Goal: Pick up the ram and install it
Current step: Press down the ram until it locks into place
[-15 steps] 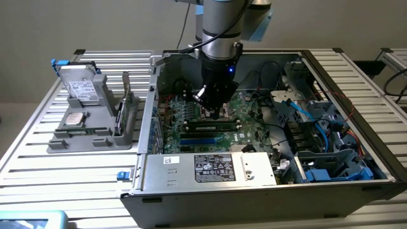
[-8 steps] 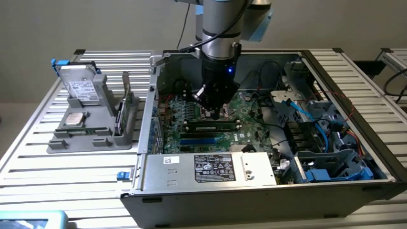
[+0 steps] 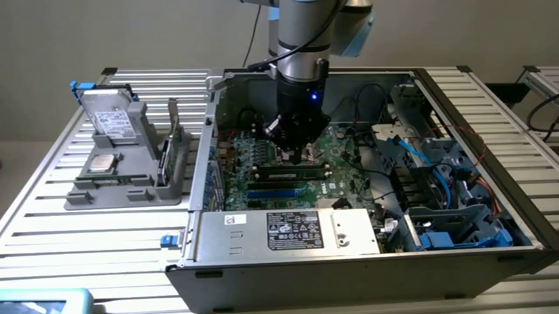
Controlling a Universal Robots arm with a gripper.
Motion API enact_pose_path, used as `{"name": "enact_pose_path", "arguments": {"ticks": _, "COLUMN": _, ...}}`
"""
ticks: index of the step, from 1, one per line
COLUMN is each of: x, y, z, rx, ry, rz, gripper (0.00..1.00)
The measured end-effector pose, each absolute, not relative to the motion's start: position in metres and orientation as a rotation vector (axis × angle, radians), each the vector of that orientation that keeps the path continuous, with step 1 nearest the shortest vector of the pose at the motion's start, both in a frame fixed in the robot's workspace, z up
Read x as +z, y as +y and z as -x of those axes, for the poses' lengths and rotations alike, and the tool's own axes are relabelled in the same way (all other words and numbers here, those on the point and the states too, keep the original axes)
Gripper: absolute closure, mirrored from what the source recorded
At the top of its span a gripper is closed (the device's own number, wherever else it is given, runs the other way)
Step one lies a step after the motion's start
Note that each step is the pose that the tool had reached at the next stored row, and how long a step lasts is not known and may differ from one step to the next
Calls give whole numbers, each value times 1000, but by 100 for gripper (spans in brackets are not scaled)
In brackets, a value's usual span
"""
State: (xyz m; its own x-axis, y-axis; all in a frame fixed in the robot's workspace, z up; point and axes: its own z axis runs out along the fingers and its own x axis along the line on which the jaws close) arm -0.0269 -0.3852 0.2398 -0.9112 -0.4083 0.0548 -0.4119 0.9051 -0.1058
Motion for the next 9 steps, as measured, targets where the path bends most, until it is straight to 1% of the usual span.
{"name": "enact_pose_path", "arguments": {"ticks": 9, "x": 240, "y": -385, "z": 27, "rx": 186, "ry": -3069, "rz": -501, "gripper": 89}}
